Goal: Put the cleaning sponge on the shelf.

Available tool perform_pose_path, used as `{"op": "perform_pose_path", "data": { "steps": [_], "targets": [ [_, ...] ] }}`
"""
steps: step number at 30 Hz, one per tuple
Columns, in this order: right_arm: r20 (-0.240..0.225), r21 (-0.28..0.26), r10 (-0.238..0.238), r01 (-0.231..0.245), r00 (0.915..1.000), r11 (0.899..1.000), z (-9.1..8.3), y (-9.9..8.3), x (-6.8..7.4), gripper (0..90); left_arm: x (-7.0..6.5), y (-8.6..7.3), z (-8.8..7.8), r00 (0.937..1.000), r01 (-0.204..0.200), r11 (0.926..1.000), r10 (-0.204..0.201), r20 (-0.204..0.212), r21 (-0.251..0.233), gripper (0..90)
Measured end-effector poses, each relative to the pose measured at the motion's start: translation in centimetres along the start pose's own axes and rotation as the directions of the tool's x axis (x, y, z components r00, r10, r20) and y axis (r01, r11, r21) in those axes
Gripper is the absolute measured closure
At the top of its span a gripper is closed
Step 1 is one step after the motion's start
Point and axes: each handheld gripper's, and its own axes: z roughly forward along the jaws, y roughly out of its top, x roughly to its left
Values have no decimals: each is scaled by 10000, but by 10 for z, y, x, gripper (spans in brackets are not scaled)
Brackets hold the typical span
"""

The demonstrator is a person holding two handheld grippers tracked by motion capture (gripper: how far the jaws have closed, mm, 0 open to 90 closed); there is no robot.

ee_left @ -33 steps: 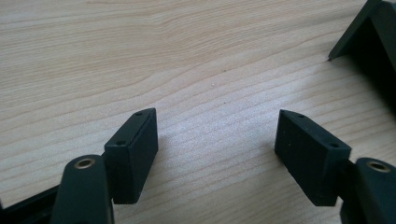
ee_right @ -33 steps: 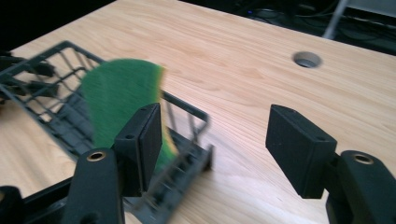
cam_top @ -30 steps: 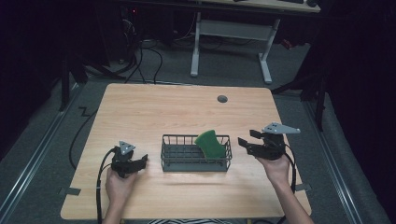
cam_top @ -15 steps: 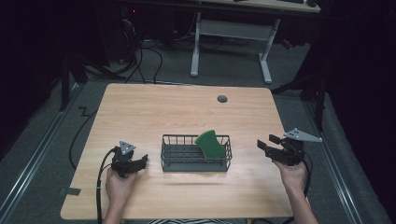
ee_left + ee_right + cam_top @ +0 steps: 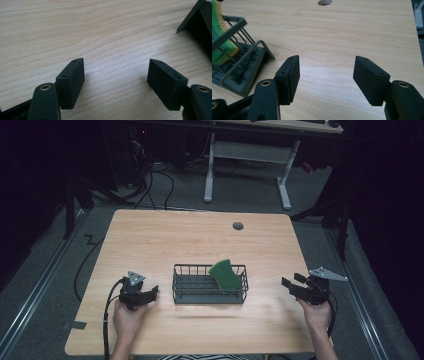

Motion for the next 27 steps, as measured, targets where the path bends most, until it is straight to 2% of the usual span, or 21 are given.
{"op": "perform_pose_path", "data": {
  "steps": [15,21,27],
  "targets": [
    [332,507,365,-381,9988,9980,19,-29,-9,383,0,0,0,10000,-2,10000,2,-4,0,303],
    [531,617,146,-179,9985,9979,26,-36,-8,380,0,0,0,10000,7,10000,-7,1,-3,301],
    [854,943,-65,-16,9963,9955,34,-41,-5,374,0,0,0,10000,-17,10000,17,-15,-3,298]
  ]
}}
